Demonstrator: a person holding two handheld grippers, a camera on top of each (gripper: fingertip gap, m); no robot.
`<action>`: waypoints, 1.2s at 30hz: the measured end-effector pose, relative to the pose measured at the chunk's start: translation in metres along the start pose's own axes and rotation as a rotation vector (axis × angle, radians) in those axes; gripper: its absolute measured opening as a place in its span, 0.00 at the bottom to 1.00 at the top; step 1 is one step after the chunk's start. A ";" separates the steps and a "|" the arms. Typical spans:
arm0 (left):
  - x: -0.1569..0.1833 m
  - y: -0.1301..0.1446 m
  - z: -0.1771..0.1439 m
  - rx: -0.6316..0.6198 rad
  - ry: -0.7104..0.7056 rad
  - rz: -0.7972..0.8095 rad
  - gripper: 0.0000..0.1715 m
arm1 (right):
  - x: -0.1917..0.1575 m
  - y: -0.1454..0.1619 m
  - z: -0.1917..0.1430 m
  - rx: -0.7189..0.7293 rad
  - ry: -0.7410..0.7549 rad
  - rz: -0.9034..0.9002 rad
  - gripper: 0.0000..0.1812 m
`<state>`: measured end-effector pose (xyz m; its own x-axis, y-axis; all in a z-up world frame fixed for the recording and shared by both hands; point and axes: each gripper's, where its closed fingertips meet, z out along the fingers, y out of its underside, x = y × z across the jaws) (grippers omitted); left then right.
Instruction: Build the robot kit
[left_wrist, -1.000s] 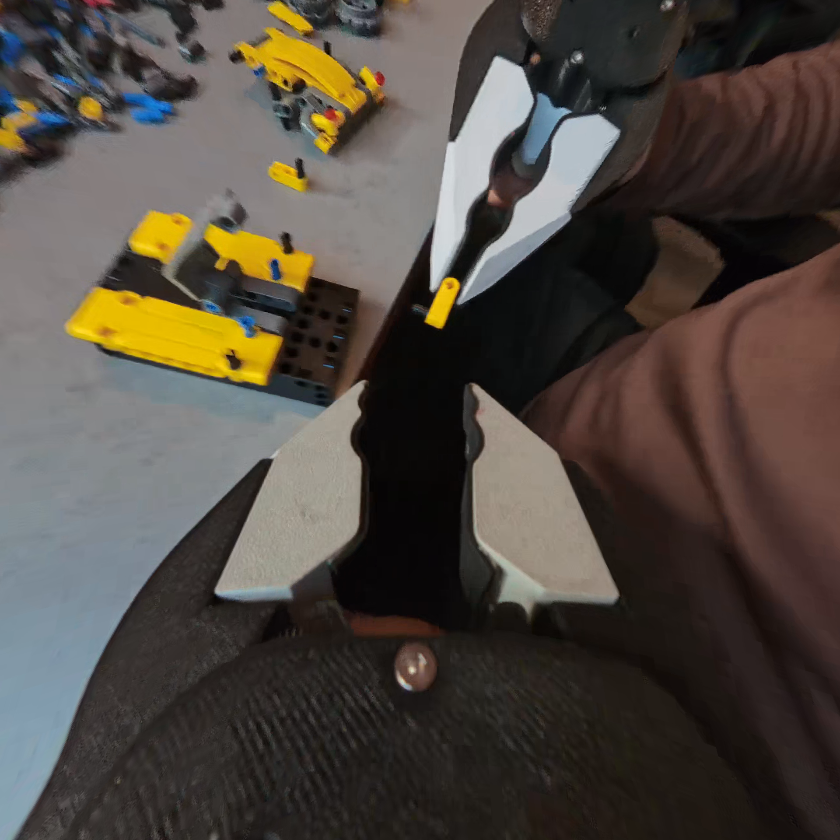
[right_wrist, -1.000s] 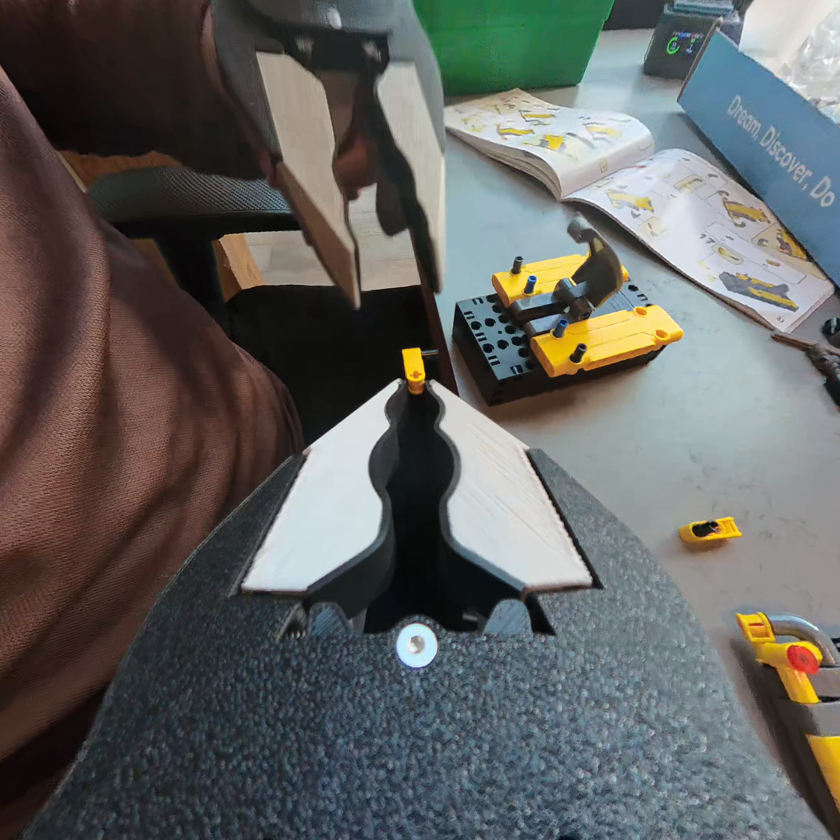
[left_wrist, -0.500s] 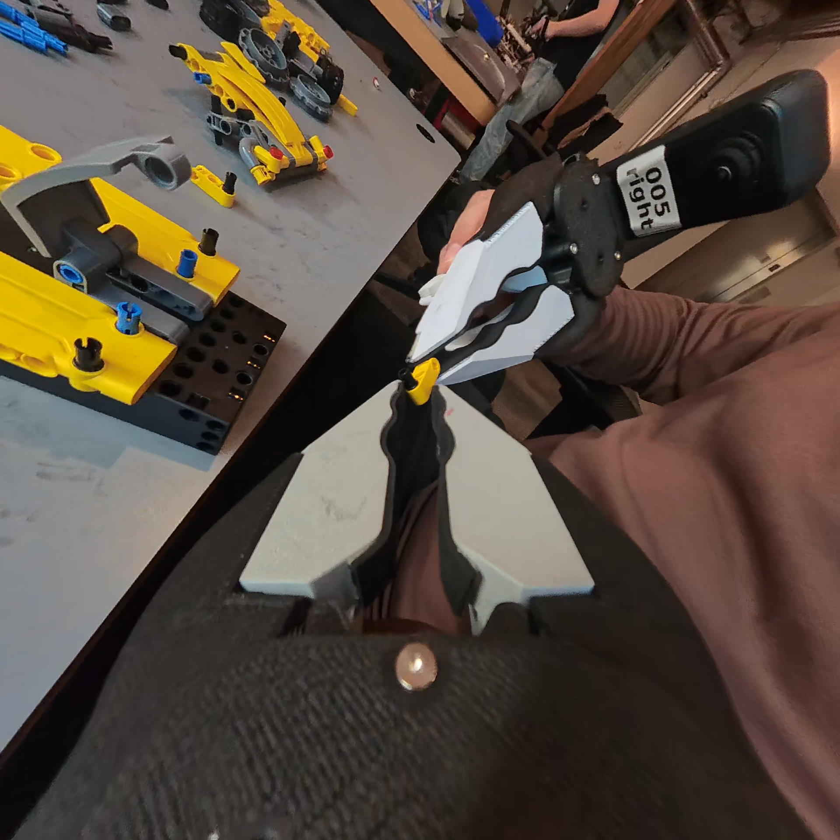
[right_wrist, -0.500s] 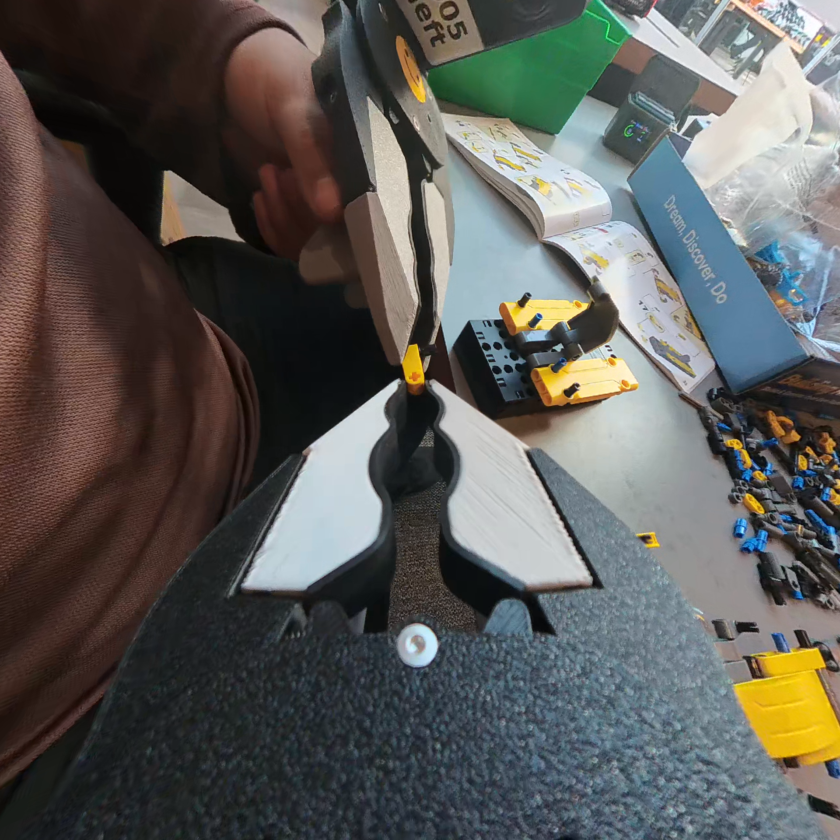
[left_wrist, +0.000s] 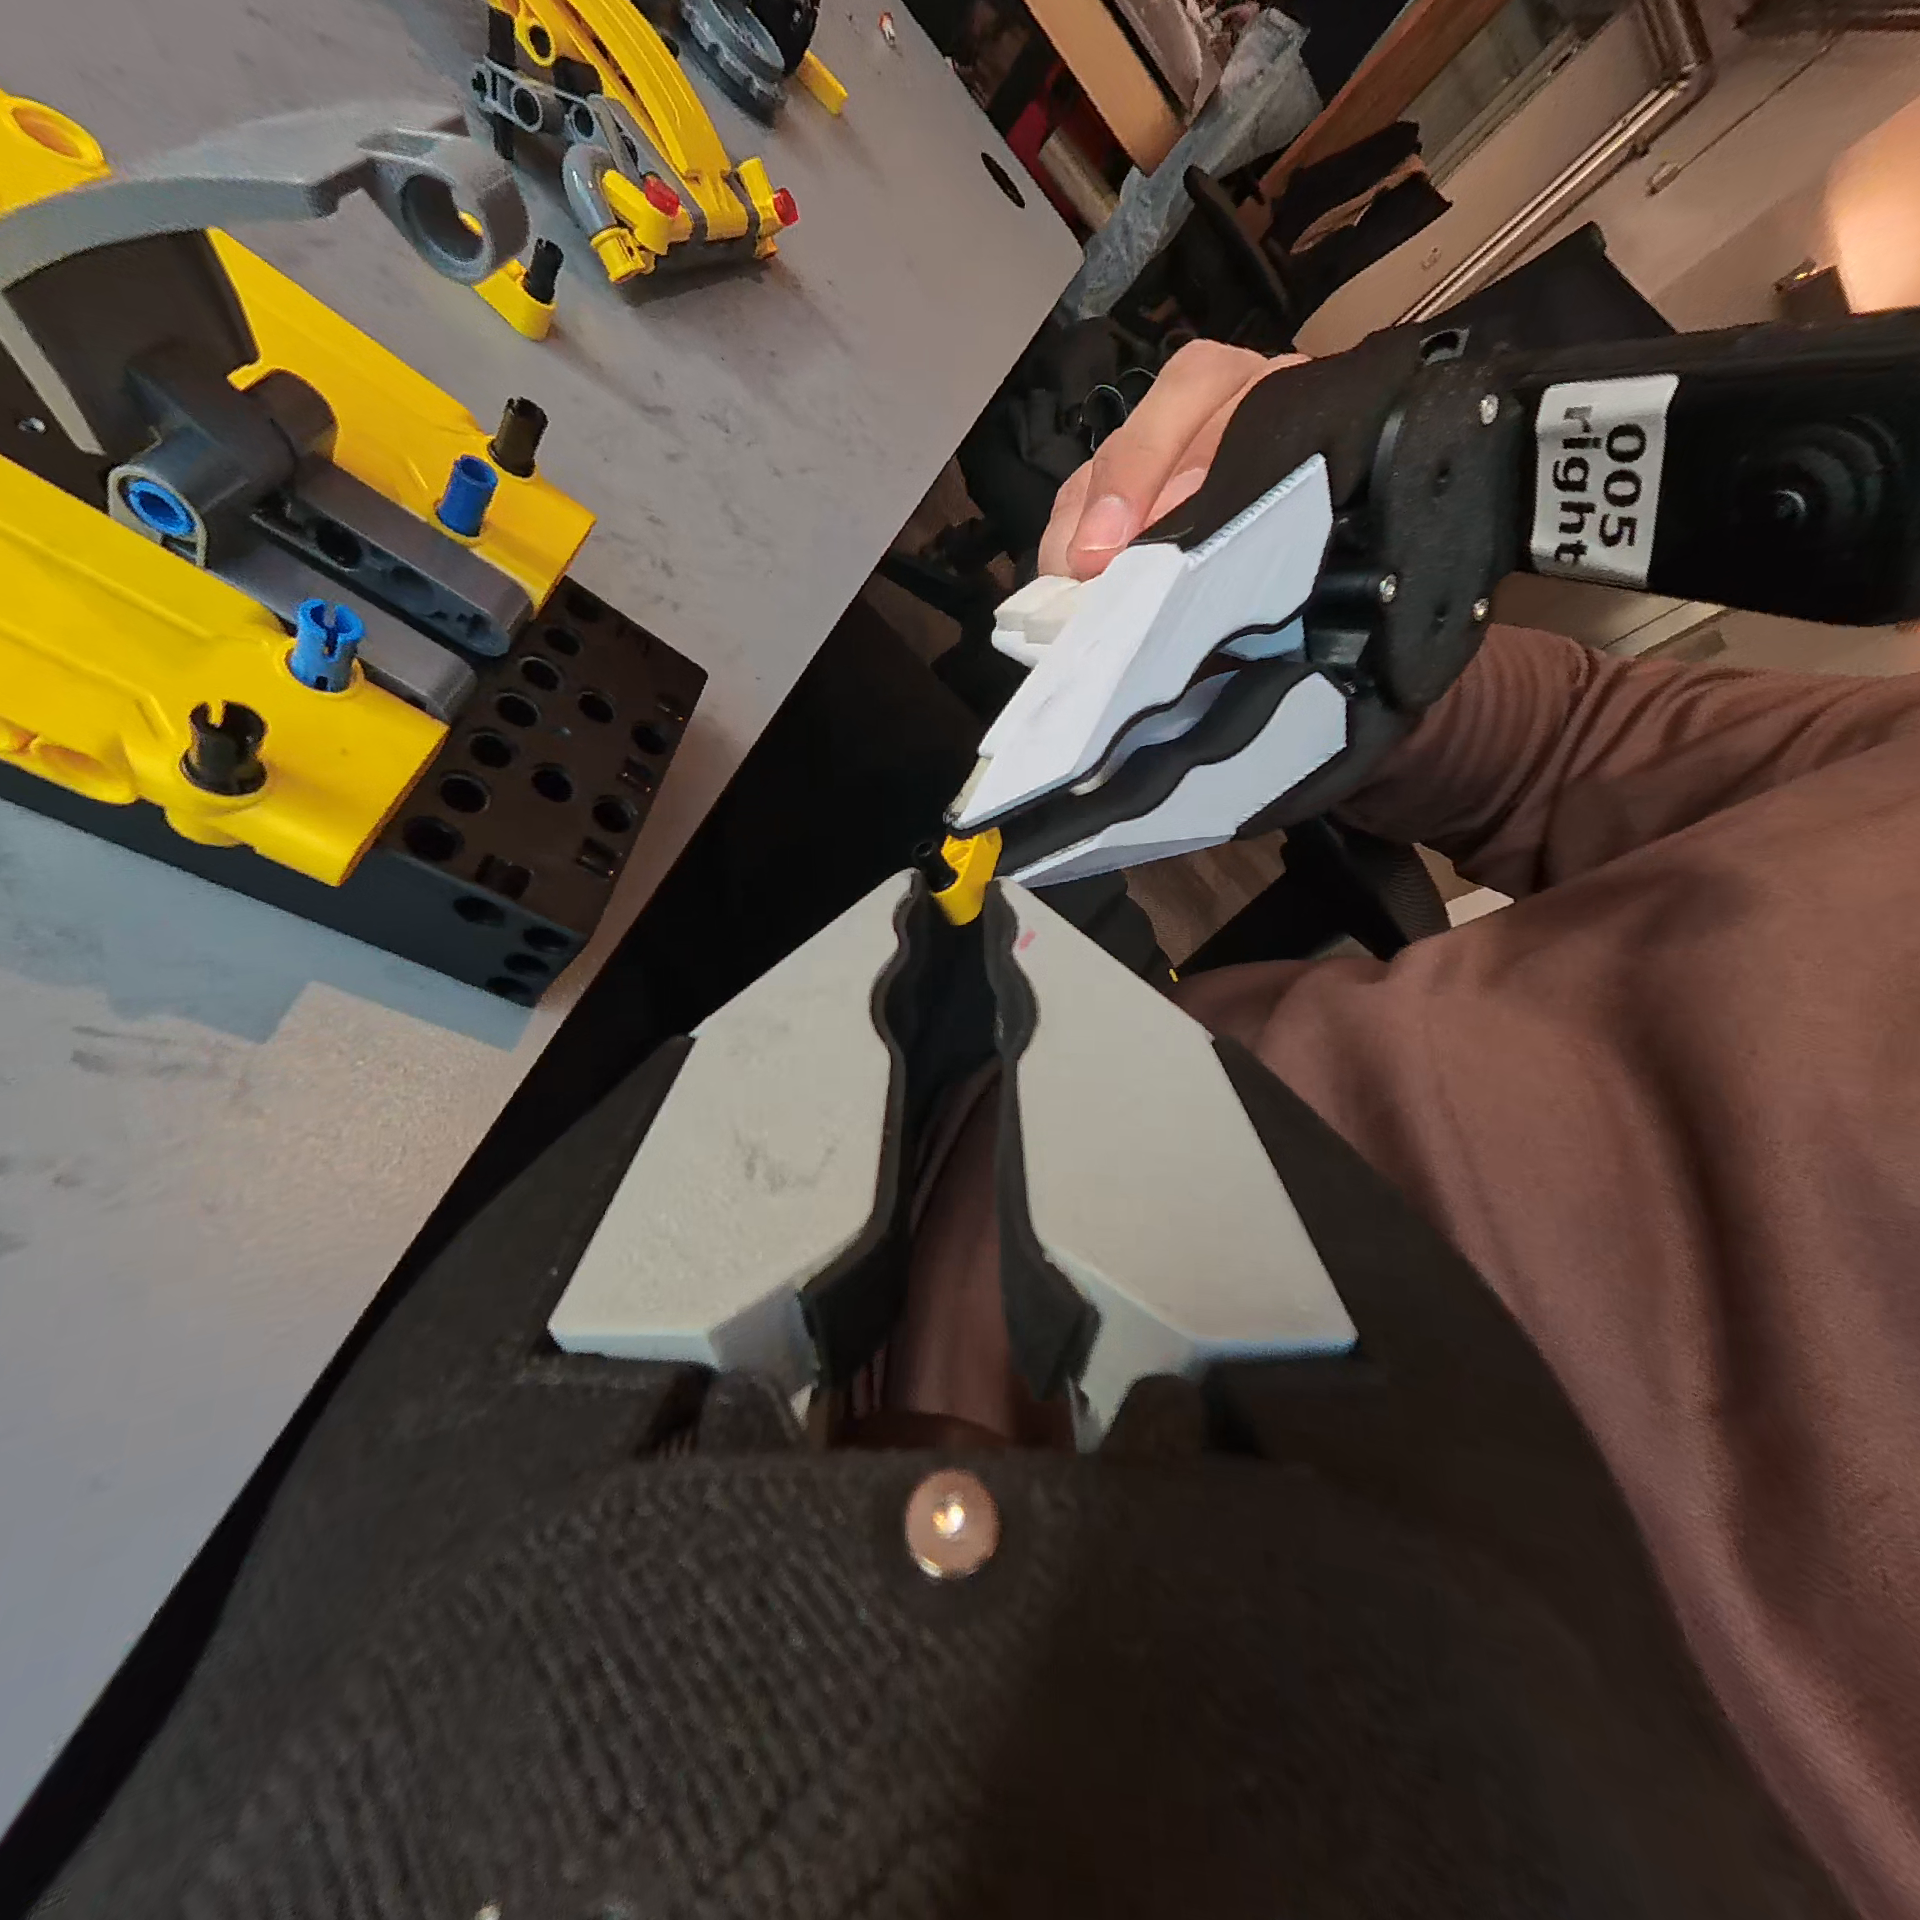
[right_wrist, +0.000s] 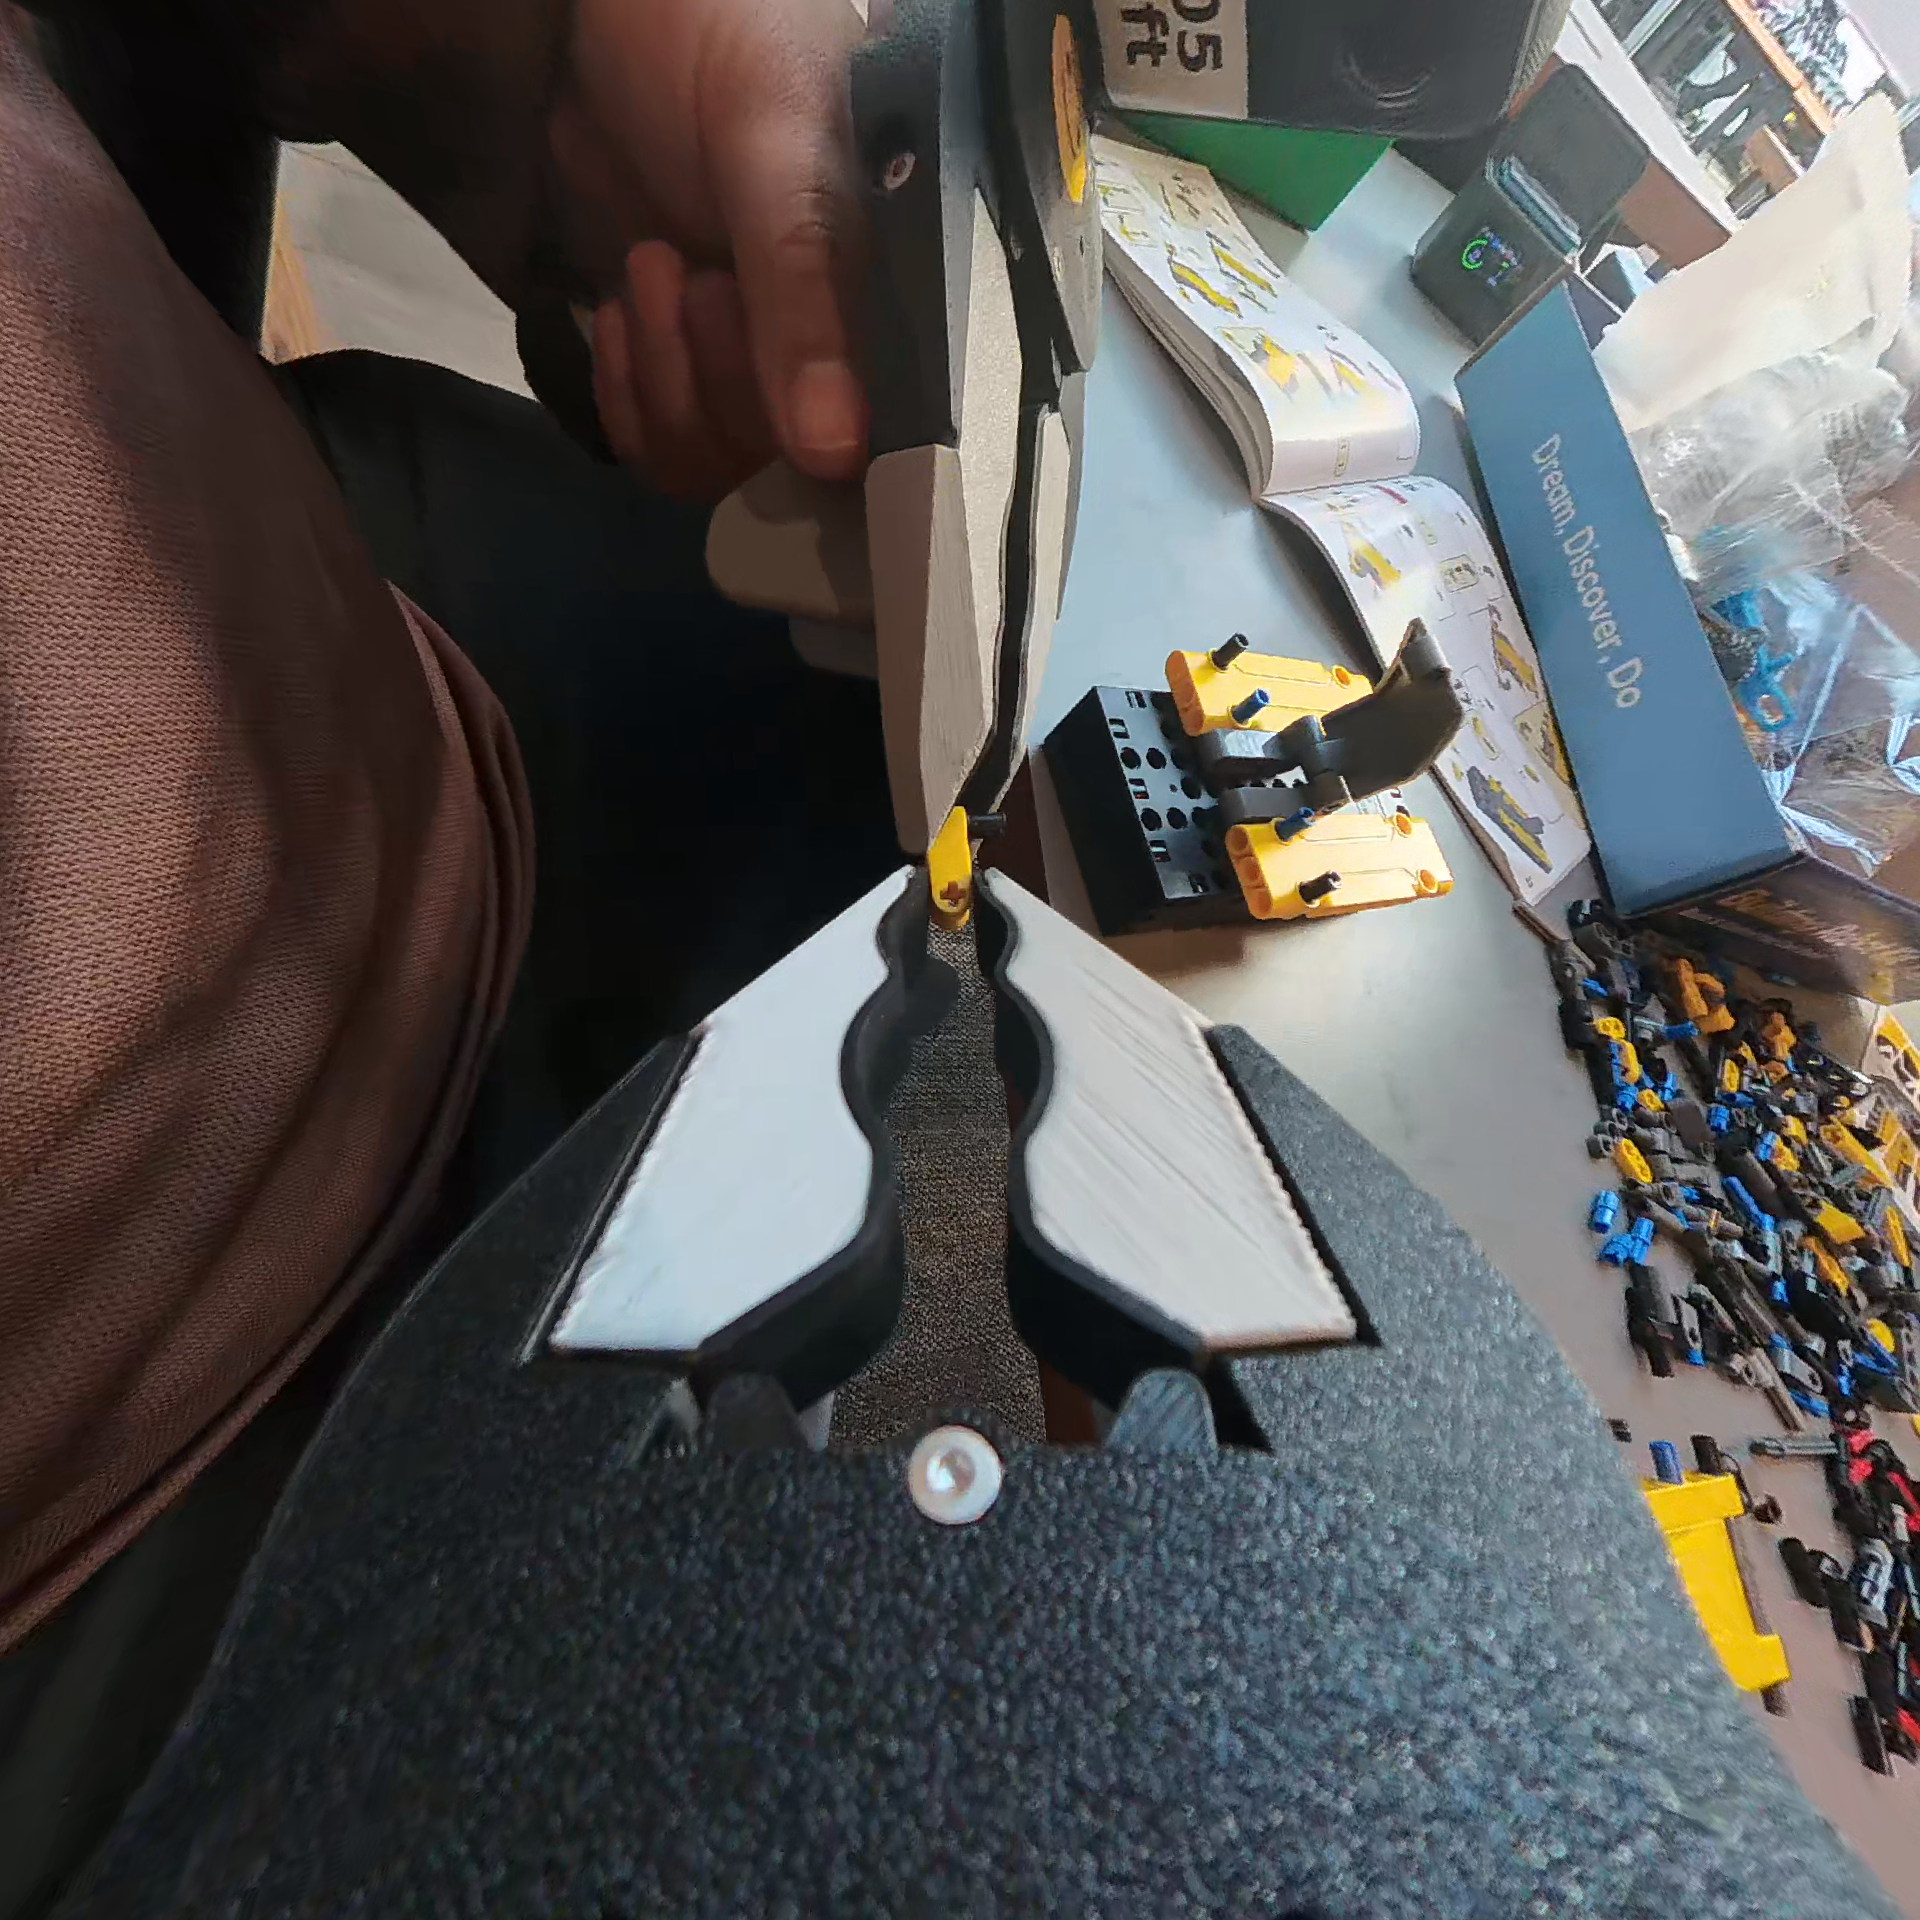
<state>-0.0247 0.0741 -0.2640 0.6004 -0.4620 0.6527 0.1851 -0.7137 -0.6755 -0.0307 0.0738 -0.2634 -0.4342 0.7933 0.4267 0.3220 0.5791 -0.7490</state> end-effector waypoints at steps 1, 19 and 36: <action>0.000 0.000 0.000 -0.003 0.002 -0.004 0.05 | 0.000 0.000 0.000 0.001 -0.003 0.002 0.03; -0.046 -0.065 -0.055 -0.283 -0.445 0.659 0.70 | 0.024 0.017 0.017 -0.055 -0.131 0.126 0.02; -0.093 -0.044 -0.009 -0.602 -0.401 0.747 0.76 | 0.029 0.022 0.020 -0.082 -0.212 0.173 0.02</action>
<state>-0.0953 0.1435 -0.2919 0.6375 -0.7641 -0.0983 -0.6934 -0.5135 -0.5055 -0.0537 0.1059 -0.2775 -0.5306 0.8296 0.1740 0.4702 0.4588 -0.7540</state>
